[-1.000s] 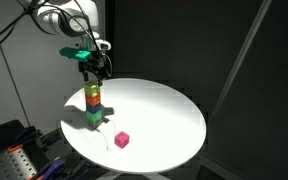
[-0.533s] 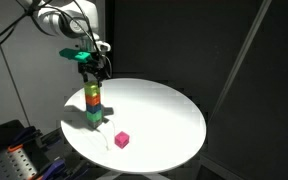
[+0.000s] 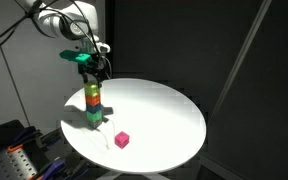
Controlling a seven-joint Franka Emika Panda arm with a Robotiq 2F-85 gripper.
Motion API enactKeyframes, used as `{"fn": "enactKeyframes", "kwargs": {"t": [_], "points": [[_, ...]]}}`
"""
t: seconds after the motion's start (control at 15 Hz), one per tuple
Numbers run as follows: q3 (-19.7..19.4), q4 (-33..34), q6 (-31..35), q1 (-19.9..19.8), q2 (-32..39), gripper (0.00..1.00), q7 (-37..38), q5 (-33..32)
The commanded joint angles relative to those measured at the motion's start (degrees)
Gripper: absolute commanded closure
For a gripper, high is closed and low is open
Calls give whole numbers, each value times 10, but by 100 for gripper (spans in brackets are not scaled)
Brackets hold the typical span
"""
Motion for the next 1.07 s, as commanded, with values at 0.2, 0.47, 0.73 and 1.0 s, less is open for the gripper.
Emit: {"fn": "enactKeyframes", "kwargs": {"t": [0.2,0.47,0.73,1.0], "points": [[-3,4,15,0,12,0,0,-3],[-4,4,13,-1,15,26,0,-3],[-5,7,8,-1,22,60,2,-4],[-6,10,-2,-1,20,75,2,-5]]}}
